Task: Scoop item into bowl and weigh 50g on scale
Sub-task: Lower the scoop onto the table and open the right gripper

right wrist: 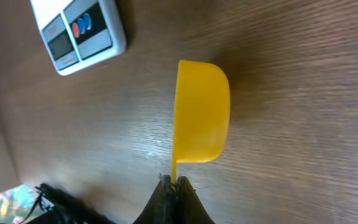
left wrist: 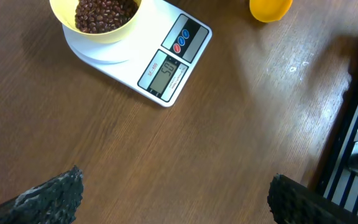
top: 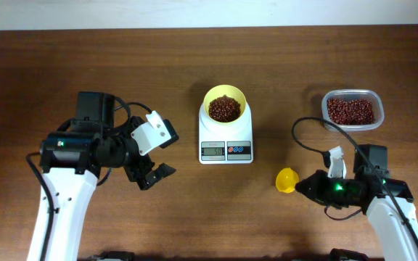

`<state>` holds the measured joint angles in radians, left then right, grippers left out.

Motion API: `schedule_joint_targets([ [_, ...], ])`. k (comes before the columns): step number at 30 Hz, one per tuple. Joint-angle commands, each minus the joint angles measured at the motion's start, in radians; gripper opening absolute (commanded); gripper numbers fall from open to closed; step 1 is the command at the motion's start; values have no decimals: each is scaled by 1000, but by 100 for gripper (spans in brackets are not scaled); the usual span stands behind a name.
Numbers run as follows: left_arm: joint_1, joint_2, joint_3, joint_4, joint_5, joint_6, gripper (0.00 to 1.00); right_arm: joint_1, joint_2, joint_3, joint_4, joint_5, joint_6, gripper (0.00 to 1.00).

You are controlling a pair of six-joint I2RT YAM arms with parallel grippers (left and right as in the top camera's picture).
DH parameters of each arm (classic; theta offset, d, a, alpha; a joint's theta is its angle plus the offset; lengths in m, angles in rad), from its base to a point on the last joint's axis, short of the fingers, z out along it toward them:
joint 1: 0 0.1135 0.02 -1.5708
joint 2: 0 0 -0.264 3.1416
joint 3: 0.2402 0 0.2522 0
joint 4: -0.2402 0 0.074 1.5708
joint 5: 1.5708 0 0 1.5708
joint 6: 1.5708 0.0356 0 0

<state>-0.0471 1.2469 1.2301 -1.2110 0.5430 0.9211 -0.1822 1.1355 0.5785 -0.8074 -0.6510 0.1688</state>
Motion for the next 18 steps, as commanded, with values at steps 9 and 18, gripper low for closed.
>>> schedule_joint_targets([
  [9,6,-15,-3,-1,14,12,99,3,0,-8,3,35,-19,18],
  [18,6,-15,-3,-1,14,12,99,3,0,-8,5,267,-19,41],
])
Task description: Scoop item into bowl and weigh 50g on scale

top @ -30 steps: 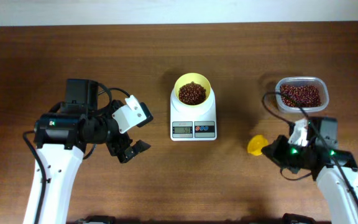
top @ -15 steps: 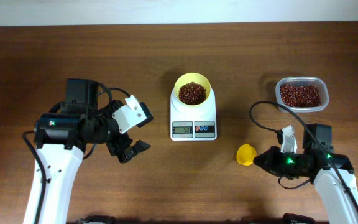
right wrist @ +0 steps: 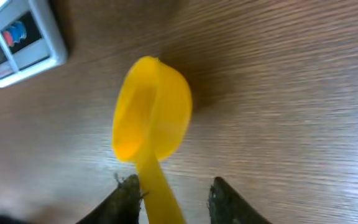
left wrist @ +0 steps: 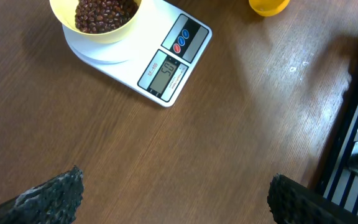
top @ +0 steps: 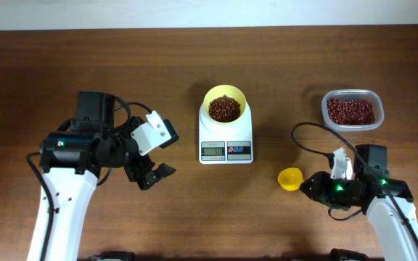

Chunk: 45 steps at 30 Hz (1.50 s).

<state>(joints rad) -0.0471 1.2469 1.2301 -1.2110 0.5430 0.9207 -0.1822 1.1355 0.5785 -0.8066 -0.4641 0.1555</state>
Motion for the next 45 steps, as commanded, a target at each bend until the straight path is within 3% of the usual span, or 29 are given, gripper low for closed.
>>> schedule_joint_targets([
  [1,6,-15,-3,-1,14,12,99,3,0,-8,3,96,-5,46],
  [5,6,-15,-3,-1,14,12,99,3,0,-8,3,153,-6,65],
  [9,6,-15,-3,-1,14,12,99,3,0,-8,8,163,-6,74],
  [12,6,-15,-3,-1,14,12,99,3,0,-8,53,163,-6,99],
  [22,6,-15,-3,-1,14,12,99,5,0,-8,340,142,93,99],
  [27,6,-15,-3,-1,14,12,99,5,0,-8,755,-116,100,99],
  [28,6,-15,-3,-1,14,12,99,5,0,-8,806,-144,164,99],
  [31,6,-15,-3,-1,14,12,99,5,0,-8,826,-154,336,99],
  [45,6,-15,-3,-2,14,12,99,5,0,-8,819,-153,313,99],
])
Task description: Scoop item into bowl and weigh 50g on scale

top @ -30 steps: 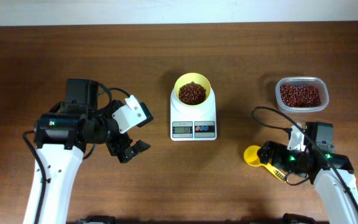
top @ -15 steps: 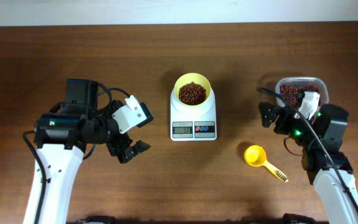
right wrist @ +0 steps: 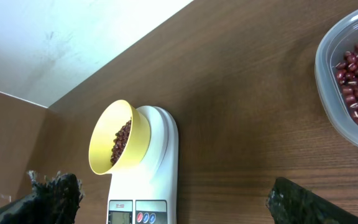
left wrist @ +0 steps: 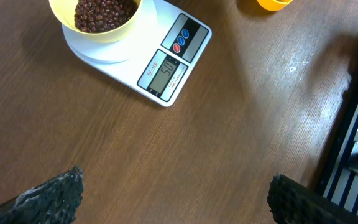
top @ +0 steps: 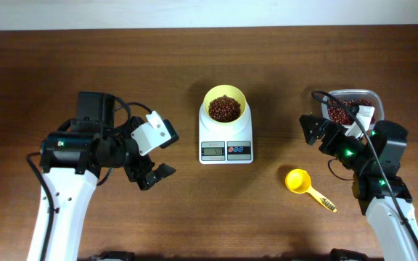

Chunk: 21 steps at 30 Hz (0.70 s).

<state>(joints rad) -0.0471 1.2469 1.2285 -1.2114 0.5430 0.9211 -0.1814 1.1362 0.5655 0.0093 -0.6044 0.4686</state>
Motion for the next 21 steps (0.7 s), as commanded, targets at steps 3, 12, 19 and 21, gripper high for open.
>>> schedule_joint_targets([
  [3,6,-15,-1,-1,14,12,99,5,-1,5,3,-13,0,99],
  [12,6,-15,-1,-1,14,12,99,5,-41,5,-189,67,0,99],
  [19,6,-15,-1,-1,14,12,99,26,-269,5,-418,203,-82,99],
  [21,6,-15,-1,-1,14,12,99,93,-391,5,-498,264,-132,99],
])
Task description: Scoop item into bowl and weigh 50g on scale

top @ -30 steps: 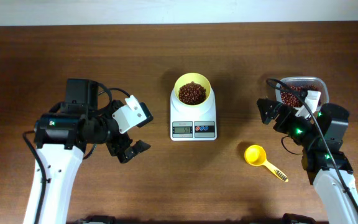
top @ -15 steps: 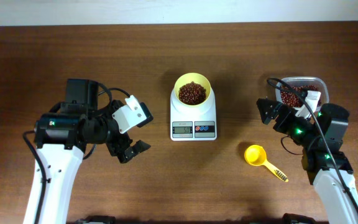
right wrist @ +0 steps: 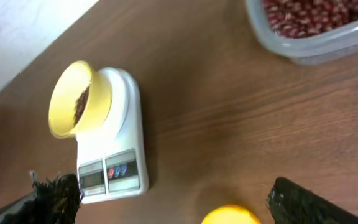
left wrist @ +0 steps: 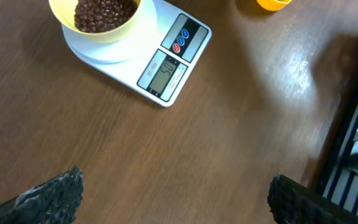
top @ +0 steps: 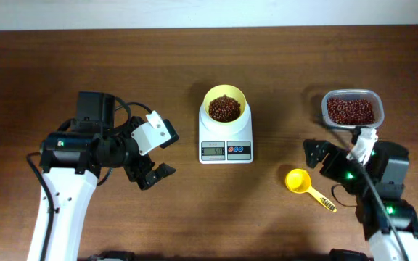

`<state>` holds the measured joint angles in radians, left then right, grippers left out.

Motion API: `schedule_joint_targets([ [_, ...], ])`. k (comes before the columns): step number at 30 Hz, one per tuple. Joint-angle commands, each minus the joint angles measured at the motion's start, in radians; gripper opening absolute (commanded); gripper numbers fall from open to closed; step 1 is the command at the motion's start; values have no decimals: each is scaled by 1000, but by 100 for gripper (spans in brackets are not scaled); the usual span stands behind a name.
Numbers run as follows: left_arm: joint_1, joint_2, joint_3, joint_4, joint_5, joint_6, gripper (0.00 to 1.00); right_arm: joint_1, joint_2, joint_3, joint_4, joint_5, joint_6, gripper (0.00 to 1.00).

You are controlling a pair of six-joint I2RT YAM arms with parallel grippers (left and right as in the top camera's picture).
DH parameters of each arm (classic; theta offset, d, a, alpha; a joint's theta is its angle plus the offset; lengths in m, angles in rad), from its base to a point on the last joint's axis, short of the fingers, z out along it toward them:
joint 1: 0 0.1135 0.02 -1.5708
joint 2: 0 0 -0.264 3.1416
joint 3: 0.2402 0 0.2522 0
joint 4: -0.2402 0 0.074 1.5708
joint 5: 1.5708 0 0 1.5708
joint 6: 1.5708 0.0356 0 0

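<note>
A yellow bowl [top: 224, 107] of red beans stands on the white scale [top: 226, 151], whose display is lit; its digits are too small to read. The yellow scoop [top: 300, 181] lies empty on the table right of the scale, handle pointing to the front right. My right gripper [top: 319, 161] hovers open just right of the scoop, holding nothing; the right wrist view shows the scoop [right wrist: 229, 216] at its bottom edge. My left gripper [top: 154, 156] is open left of the scale, over bare wood. The left wrist view shows the bowl [left wrist: 98, 18] and the scale [left wrist: 160, 62].
A clear plastic container [top: 352, 110] of red beans sits at the back right, behind my right arm. A black cable loops over the table by the right arm. The rest of the surface is dark wood.
My right gripper has moved from beside the bean container toward the front, and now hangs next to the scoop. The scoop, bowl, scale and left arm have not moved.
First my right gripper was shut on the scoop's handle, the scoop low at the table. Then it stood open with the scoop released. Later it was up by the bean container, the scoop lying on the table. Now it is beside the scoop, open.
</note>
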<state>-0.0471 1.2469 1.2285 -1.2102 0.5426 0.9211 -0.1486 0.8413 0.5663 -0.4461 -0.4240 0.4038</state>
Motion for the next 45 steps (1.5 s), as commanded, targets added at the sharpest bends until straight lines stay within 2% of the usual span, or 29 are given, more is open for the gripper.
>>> schedule_joint_targets([
  [1,6,-15,-1,-2,14,12,99,91,-142,4,-68,121,-67,99],
  [5,6,-15,-1,-2,14,12,99,188,-286,-9,-106,220,-72,99],
  [8,6,-15,-1,-2,14,12,99,209,-368,-93,-95,217,-85,99],
  [11,6,-15,-1,-2,14,12,99,209,-478,-231,40,213,-85,99],
  [13,6,-15,-1,-2,14,12,99,209,-576,-271,69,211,-86,99],
  [24,6,-15,-1,-2,14,12,99,209,-814,-286,-14,208,-139,99],
  [30,6,-15,-1,-2,14,12,99,209,-838,-304,-11,208,-144,99],
  [34,6,-15,-1,-2,14,12,99,209,-838,-304,16,208,-211,99],
  [38,6,-15,-1,-2,14,12,99,209,-838,-308,26,224,-217,99],
  [42,6,-15,-1,-2,14,12,99,209,-838,-367,153,223,-217,99],
  [45,6,-15,-1,-2,14,12,99,209,-838,-380,179,223,-217,99],
])
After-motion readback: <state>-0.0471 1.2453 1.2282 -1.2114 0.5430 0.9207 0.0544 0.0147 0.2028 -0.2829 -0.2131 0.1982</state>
